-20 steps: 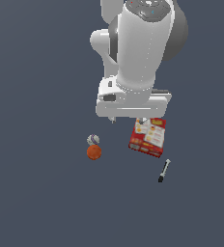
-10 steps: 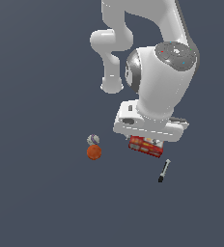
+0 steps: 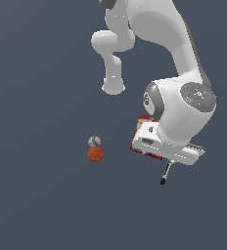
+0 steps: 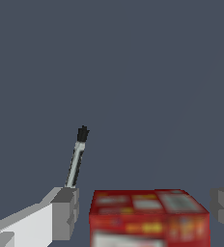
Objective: Pick up a designated object from a clutter of objects.
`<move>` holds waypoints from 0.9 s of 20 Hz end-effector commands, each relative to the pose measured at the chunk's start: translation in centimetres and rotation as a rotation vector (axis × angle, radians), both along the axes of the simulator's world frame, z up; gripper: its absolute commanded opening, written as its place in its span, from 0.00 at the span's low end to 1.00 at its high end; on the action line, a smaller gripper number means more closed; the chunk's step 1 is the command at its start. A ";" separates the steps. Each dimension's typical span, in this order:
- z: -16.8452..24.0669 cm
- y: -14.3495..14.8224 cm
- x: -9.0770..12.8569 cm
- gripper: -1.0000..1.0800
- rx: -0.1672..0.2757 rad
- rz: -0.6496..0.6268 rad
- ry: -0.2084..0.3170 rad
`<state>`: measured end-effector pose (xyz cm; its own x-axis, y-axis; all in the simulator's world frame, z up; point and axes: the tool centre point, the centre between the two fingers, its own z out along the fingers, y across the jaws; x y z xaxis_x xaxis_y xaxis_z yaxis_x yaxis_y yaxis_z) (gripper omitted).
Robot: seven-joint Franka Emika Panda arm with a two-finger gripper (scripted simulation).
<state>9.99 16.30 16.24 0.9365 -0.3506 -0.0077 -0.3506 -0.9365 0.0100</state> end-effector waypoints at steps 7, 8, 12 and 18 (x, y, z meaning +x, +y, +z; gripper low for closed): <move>-5.8 4.8 1.1 0.96 0.002 -0.139 -0.007; -6.4 5.3 1.1 0.96 0.002 -0.151 -0.008; -8.3 6.7 1.2 0.96 0.004 -0.194 -0.010; -9.9 8.0 1.1 0.96 0.005 -0.231 -0.011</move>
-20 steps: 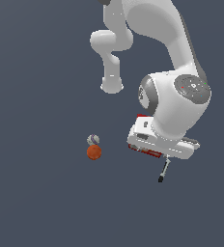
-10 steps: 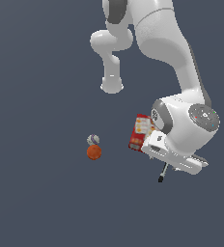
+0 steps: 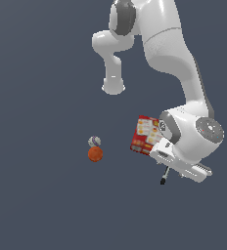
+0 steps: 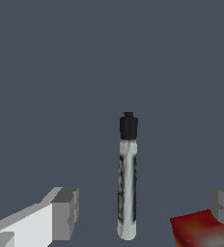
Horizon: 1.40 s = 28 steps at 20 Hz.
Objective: Pick up a designated object from a clutter of objects.
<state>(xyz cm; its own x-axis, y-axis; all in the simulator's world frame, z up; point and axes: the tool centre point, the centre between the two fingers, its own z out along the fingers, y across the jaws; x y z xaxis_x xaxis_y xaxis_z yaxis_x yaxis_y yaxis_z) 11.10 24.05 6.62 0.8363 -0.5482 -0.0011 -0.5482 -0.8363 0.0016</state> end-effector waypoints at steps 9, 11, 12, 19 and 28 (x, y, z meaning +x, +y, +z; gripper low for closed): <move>-1.2 0.4 0.0 0.96 0.000 -0.013 -0.001; -1.9 0.4 0.0 0.96 0.000 -0.014 -0.001; -2.4 0.4 0.0 0.96 0.001 -0.014 -0.001; -5.5 0.4 -0.1 0.96 0.001 -0.016 -0.002; -5.6 0.5 0.0 0.00 0.001 -0.016 -0.002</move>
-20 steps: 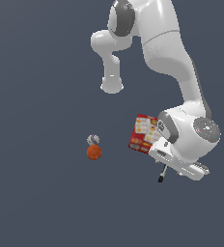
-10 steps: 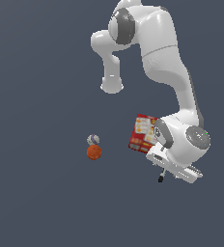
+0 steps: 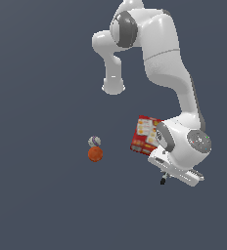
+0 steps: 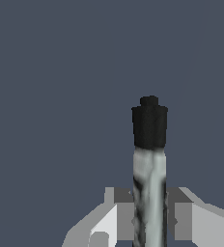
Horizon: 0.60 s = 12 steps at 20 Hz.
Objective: Pick up a designated object from a clutter of objects.
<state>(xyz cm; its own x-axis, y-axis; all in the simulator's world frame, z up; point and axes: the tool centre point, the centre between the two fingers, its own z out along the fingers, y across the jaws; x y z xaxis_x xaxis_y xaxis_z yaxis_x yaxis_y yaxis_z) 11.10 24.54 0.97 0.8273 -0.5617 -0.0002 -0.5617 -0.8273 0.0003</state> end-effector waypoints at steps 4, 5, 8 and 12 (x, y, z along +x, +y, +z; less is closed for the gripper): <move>0.0 0.0 0.0 0.00 0.000 0.000 0.000; 0.0 0.0 0.0 0.00 0.000 0.000 0.000; 0.1 0.0 0.0 0.00 0.000 0.000 0.000; 0.3 -0.4 -0.2 0.00 0.000 0.000 0.000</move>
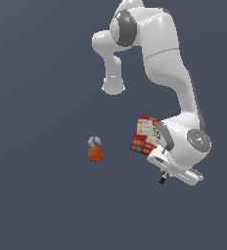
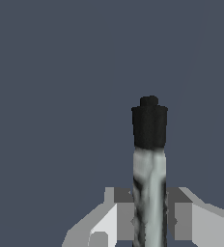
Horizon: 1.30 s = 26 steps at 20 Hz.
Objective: Pick up a designated object from a clutter of objects.
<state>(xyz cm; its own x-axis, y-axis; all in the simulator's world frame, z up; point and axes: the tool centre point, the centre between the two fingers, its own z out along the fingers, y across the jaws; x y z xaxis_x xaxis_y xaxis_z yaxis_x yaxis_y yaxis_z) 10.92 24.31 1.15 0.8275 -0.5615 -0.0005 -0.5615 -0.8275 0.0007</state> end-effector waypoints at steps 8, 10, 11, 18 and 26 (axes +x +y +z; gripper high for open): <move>1.8 -1.9 -1.2 0.00 0.000 0.000 -0.001; 2.4 -2.7 -1.7 0.00 0.000 0.000 -0.001; 2.8 -3.1 -2.0 0.00 0.000 0.000 -0.001; 6.0 -6.8 -4.4 0.00 0.000 -0.001 -0.001; 10.7 -12.0 -7.8 0.00 0.000 -0.001 -0.001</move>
<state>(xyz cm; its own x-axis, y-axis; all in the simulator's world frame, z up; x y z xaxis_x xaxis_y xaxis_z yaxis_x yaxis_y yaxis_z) 3.90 13.38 10.96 0.8272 -0.5619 0.0006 -0.5619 -0.8272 -0.0005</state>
